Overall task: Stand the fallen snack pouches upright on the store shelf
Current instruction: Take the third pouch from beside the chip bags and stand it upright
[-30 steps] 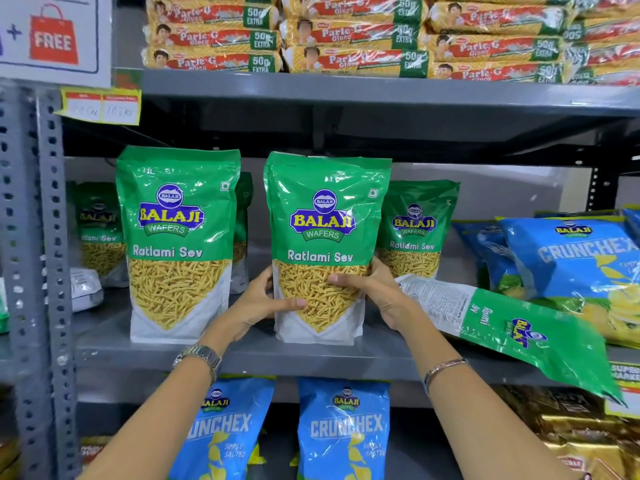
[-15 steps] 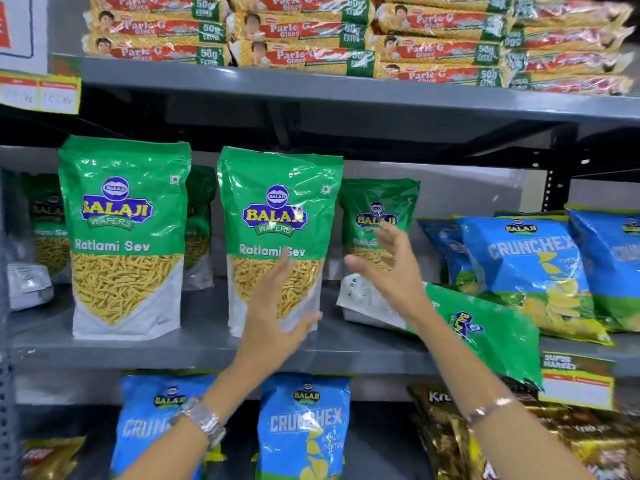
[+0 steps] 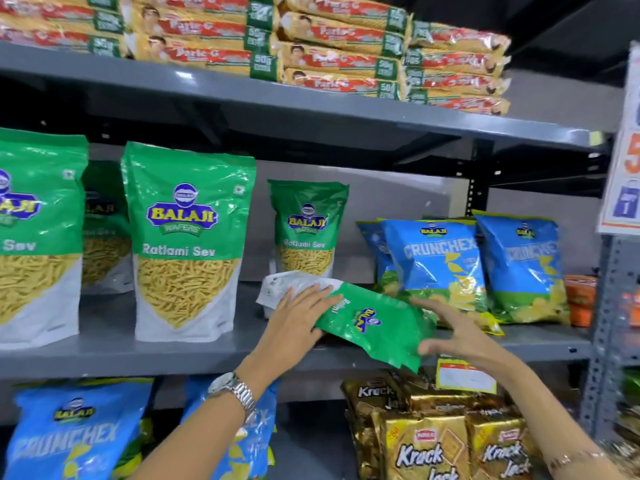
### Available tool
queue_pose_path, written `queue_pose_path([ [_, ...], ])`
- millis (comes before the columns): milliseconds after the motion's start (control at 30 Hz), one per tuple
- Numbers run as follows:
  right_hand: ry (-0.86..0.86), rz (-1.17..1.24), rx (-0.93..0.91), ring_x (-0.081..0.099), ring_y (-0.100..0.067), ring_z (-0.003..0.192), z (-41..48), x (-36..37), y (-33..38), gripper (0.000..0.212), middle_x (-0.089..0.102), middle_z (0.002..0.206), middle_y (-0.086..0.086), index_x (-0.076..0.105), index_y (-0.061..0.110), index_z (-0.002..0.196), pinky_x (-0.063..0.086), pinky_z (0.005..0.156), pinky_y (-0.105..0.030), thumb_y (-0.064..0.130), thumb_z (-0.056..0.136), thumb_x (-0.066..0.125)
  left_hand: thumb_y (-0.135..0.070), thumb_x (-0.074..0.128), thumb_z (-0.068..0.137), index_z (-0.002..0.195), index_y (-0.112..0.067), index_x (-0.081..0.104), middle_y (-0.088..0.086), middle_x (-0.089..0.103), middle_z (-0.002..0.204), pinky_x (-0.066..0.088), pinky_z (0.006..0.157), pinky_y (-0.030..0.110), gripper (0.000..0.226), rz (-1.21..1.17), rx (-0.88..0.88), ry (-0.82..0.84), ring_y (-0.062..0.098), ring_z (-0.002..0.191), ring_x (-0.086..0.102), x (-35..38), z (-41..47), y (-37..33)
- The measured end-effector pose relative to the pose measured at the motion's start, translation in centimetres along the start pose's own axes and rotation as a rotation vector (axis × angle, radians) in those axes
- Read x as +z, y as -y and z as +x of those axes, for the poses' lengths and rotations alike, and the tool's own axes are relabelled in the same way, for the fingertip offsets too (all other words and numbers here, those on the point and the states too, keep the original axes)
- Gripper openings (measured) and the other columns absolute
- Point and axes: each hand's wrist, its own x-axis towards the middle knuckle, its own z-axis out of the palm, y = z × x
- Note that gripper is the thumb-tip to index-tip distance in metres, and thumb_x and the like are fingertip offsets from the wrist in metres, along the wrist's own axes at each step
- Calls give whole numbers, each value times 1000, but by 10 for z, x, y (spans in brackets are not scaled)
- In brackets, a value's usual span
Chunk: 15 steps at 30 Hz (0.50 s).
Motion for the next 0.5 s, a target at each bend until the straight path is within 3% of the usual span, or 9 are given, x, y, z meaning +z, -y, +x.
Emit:
queue_pose_path([
  [67, 40, -14, -15, 37, 29, 102, 0, 2, -2, 86, 38, 121, 30, 45, 42, 121, 29, 77, 7, 54, 43, 80, -2, 56, 78, 138, -30, 35, -8, 34, 149, 3, 116, 40, 69, -35, -13, -29, 11, 140, 23, -1, 2, 2],
  [167, 33, -47, -29, 40, 3, 113, 12, 5, 2, 89, 41, 126, 24, 45, 35, 129, 31, 78, 5, 31, 53, 90, 6, 55, 76, 133, -25, 44, -4, 40, 145, 6, 115, 39, 66, -102, -1, -55, 14, 138, 28, -5, 6, 6],
  [233, 53, -37, -48, 46, -1, 113, 22, 4, 8, 87, 48, 130, 13, 47, 29, 130, 33, 77, 6, 19, 54, 89, 11, 56, 75, 131, -25, 47, -4, 44, 143, 12, 115, 38, 67, -171, -13, -85, 15, 136, 32, -8, 11, 13],
  [300, 82, -21, -71, 51, 13, 102, 32, -2, 16, 84, 54, 123, 11, 50, 30, 126, 35, 74, 5, 14, 53, 89, 15, 56, 73, 129, -25, 49, -4, 47, 140, 22, 113, 36, 69, -217, -48, -120, 17, 132, 37, -12, 18, 21],
  [367, 104, -62, -109, 48, 25, 95, 44, -9, 26, 82, 53, 115, 20, 51, 34, 122, 34, 74, 6, 17, 52, 90, 18, 53, 72, 126, -25, 51, -6, 49, 137, 26, 112, 33, 69, -260, -77, -157, 16, 129, 40, -17, 26, 28],
  [433, 45, -136, -179, 52, 16, 97, 58, -16, 38, 69, 57, 109, 21, 57, 33, 117, 34, 75, 4, 17, 56, 88, 20, 51, 72, 123, -24, 54, -9, 51, 132, 29, 111, 31, 68, -342, -76, -186, 10, 125, 43, -23, 33, 33],
  [500, -84, -168, -279, 58, 2, 87, 74, -22, 51, 50, 66, 96, 14, 63, 36, 102, 41, 74, -7, 11, 64, 83, 21, 49, 76, 121, -22, 57, -3, 55, 130, 39, 104, 29, 63, -500, -68, -203, 8, 121, 50, -29, 40, 35],
])
